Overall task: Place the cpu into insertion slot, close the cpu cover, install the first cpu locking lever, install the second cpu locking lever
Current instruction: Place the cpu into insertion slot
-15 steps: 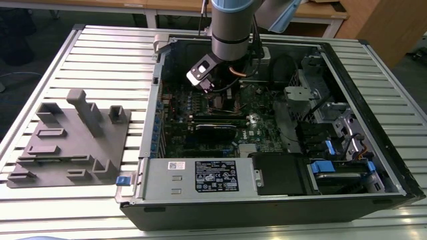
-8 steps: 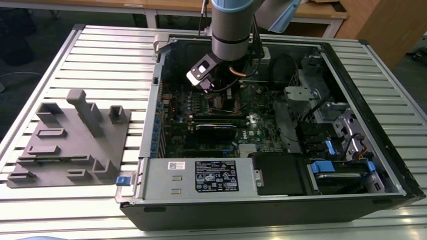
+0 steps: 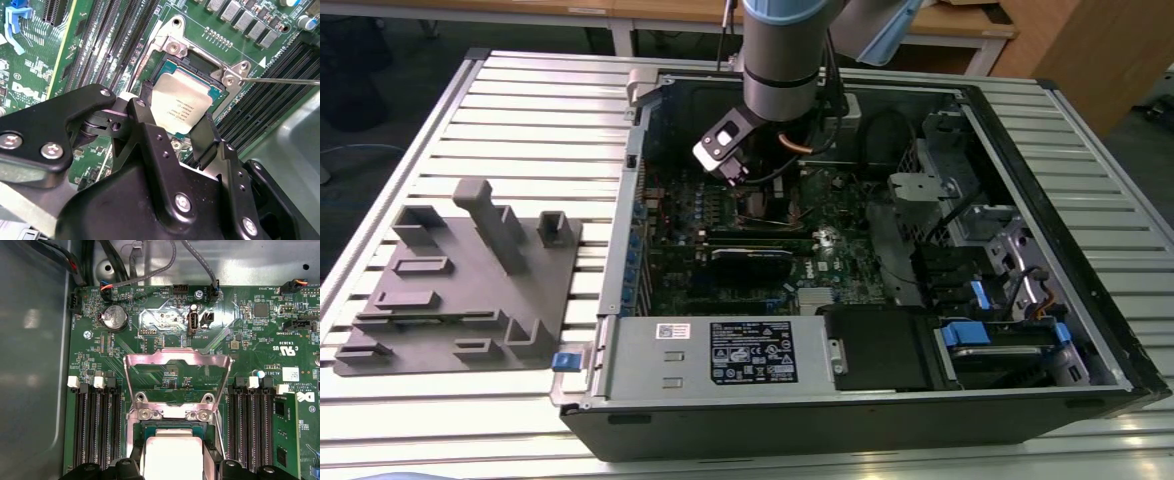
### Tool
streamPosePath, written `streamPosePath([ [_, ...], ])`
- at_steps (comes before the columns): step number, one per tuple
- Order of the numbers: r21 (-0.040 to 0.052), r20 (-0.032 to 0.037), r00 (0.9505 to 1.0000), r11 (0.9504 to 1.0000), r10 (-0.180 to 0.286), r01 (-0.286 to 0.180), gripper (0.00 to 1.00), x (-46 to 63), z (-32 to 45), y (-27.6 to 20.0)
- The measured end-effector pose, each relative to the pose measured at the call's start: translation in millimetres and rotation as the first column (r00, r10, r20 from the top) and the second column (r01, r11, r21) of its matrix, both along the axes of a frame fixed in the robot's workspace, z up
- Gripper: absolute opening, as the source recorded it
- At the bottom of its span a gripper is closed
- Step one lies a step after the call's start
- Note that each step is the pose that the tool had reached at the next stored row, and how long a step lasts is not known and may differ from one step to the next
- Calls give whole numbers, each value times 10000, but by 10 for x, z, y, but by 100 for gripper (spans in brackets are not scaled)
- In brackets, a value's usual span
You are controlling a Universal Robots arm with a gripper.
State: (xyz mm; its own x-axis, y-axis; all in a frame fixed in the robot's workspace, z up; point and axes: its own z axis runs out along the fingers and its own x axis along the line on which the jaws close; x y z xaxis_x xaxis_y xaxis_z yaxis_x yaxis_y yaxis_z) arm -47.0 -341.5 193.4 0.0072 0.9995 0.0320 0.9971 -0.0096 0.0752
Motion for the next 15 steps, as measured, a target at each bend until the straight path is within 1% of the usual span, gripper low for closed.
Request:
streamPosePath([
  [6,-2,-2,10000,10000,0,0,54,0,5,-1],
  [15,-3,-2,10000,10000,0,0,54,0,-18,-1],
])
